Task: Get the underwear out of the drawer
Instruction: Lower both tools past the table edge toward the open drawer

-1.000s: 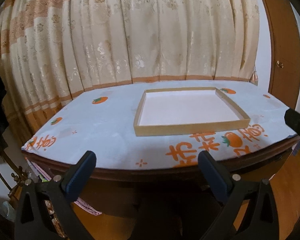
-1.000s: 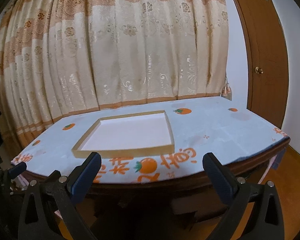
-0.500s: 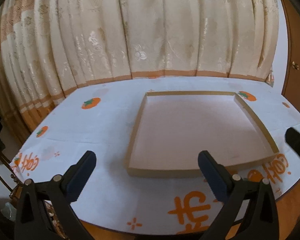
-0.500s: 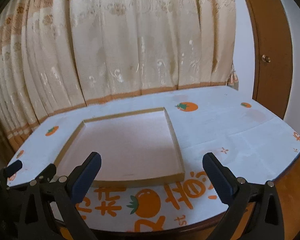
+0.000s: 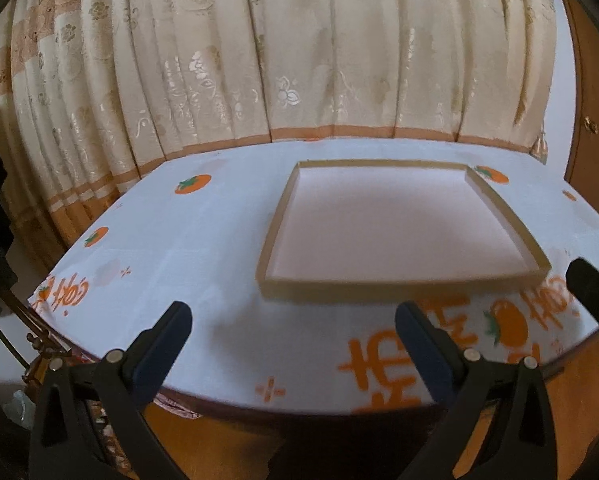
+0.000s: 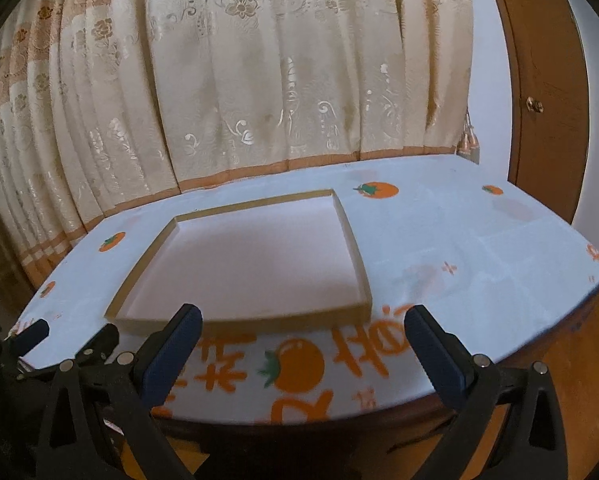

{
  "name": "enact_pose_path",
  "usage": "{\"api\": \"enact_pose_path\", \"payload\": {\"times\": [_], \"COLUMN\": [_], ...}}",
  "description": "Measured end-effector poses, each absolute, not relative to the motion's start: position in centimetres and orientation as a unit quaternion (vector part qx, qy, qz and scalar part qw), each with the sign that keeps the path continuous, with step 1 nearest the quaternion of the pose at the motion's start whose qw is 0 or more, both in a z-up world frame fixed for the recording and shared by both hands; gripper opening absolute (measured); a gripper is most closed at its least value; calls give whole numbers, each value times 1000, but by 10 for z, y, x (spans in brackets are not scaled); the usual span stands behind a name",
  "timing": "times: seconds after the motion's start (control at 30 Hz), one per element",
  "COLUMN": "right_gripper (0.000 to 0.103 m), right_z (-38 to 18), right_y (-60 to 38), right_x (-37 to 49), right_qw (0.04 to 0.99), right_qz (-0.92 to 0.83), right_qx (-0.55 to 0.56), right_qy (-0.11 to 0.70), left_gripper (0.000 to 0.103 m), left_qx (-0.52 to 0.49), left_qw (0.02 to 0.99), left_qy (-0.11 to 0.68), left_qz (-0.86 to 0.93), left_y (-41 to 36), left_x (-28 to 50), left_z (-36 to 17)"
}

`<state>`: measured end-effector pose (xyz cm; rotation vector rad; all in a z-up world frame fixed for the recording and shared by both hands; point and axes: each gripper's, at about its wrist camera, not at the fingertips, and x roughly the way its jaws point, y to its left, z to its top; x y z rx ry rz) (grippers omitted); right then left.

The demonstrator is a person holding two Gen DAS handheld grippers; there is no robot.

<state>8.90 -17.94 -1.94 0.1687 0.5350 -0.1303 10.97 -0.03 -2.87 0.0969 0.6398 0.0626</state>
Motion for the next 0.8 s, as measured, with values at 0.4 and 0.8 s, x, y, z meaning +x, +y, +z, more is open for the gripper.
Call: {"api": "enact_pose_path", "payload": {"times": [0.4, 0.8], "right_gripper": [102, 102], "right_z": [-54, -59], "right_y": [-180, -175], "right_x": [25, 22], "right_qw": [959, 958], "right_qz": [-77, -72], "right_qx": [81, 83], "right_qy": [260, 265], "left_gripper": [103, 103], "left_qx": [50, 44], "left_qw": [949, 947], "left_qy": [310, 319], "left_qz": [15, 16], "left_y": [7, 8], "left_x": [66, 60], "left_z": [-58, -65]}}
